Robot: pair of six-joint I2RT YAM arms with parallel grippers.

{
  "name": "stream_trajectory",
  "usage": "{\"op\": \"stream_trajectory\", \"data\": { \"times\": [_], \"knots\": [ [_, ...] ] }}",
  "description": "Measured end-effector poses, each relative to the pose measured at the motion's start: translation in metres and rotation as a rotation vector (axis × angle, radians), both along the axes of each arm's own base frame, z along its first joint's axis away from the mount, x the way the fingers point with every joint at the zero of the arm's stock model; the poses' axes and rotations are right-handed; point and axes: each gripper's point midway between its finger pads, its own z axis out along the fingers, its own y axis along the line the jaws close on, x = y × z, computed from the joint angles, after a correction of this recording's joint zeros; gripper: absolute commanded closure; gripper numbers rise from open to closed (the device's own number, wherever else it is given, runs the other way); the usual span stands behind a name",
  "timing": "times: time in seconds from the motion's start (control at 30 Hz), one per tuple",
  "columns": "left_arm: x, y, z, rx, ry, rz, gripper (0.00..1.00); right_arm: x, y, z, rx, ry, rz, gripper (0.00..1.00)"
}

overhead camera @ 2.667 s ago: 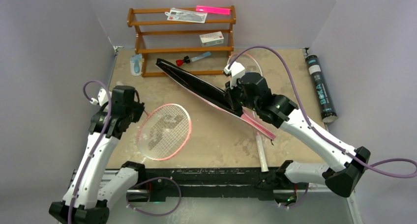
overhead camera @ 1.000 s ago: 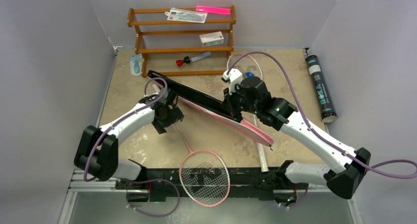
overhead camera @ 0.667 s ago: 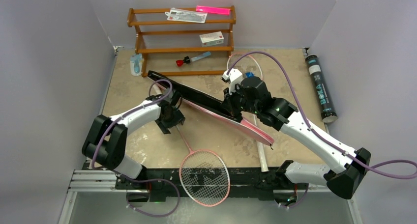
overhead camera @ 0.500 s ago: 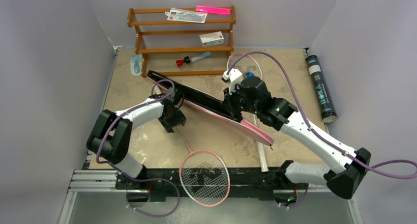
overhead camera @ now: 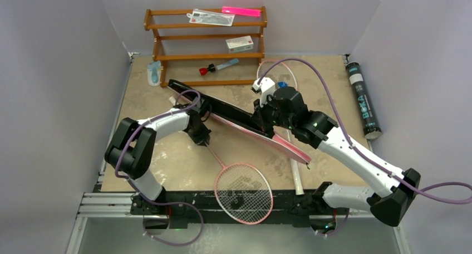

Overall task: Pack up the badminton gear
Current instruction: Pick up the racket from the center of the board.

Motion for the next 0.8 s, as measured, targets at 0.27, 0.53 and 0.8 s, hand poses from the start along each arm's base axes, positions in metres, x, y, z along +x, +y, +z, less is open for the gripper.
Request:
{"op": "stream_trajectory", "data": {
  "times": [0.27, 0.53, 0.8],
  "knots": [
    [-0.002, 0.016, 0.004, 0.083, -0.027, 0.047, 1.0, -0.003, -0.004, 0.01, 0.019, -0.025, -0.003, 1.0],
    [-0.01, 0.043, 0.07, 0.115, -0.189, 0.094, 1.0, 0.003, -0.01, 0.011, 0.002, -0.046, -0.045, 1.0],
    [-0.014, 0.05, 0.128, 0.051, -0.34, 0.073, 1.0, 0.007, -0.012, 0.004, -0.015, -0.027, -0.071, 1.0]
  ]
}}
